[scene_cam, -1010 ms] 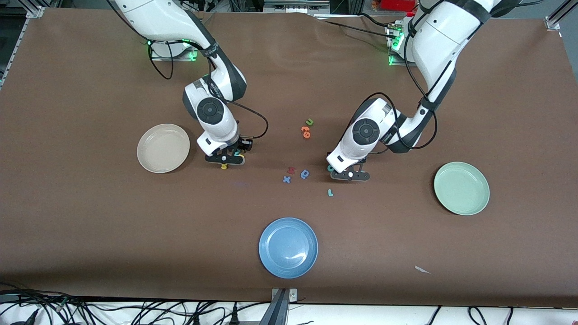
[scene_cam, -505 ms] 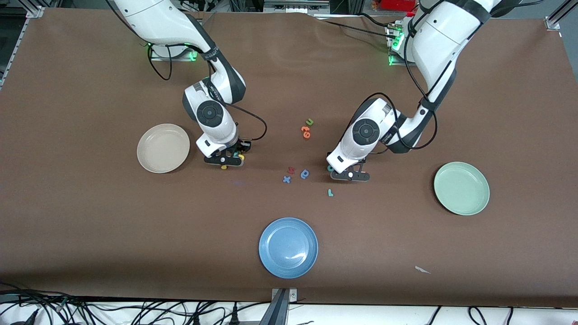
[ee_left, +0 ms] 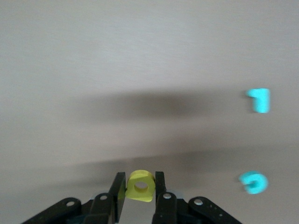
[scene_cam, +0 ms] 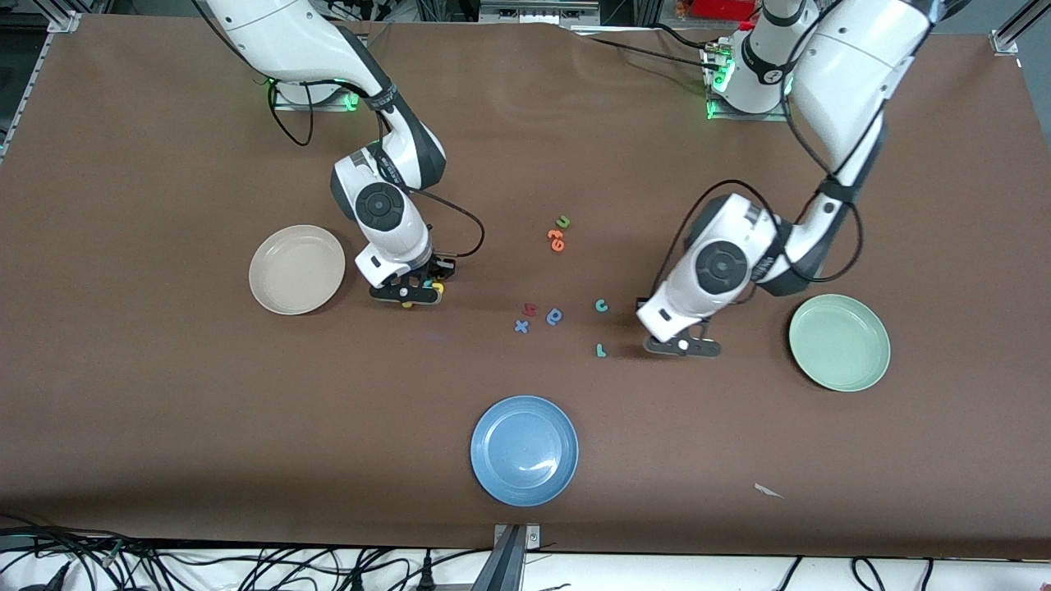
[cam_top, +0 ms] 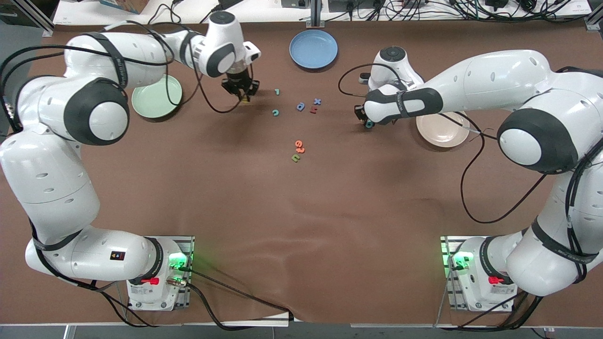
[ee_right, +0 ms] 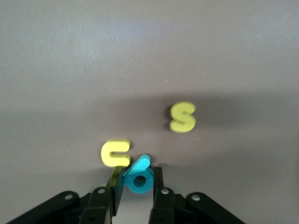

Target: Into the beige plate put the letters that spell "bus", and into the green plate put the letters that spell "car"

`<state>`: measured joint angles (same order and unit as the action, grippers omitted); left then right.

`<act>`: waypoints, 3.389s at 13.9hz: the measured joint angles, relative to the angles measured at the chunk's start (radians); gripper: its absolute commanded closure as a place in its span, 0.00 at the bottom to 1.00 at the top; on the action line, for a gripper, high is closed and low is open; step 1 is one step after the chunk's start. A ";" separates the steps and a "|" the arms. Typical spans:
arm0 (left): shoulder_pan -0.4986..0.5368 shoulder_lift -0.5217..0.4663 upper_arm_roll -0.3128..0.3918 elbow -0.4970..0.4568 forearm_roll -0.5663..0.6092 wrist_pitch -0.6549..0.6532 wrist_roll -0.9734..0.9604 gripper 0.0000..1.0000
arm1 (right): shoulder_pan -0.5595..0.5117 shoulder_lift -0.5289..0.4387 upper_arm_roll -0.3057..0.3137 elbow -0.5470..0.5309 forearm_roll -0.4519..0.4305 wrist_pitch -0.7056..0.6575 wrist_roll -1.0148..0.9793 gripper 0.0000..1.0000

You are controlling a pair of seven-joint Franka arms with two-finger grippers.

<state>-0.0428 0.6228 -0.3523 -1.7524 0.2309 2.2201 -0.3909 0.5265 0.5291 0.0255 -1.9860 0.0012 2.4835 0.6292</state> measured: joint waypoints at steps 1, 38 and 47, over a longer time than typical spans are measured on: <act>0.038 -0.010 0.002 0.001 0.001 -0.014 0.069 0.91 | 0.000 -0.018 -0.020 0.004 -0.002 -0.022 -0.023 0.95; -0.138 0.088 -0.073 -0.004 0.018 0.172 -0.490 0.24 | 0.050 0.073 -0.142 0.114 0.089 -0.039 -0.126 0.67; -0.194 0.110 -0.014 0.015 0.018 0.185 -0.527 0.52 | 0.065 0.075 -0.170 0.118 0.091 -0.057 -0.129 0.98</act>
<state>-0.2370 0.7329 -0.3666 -1.7375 0.2487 2.4052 -0.9177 0.5911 0.6044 -0.1445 -1.8678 0.0925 2.4267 0.5002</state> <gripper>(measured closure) 0.471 0.775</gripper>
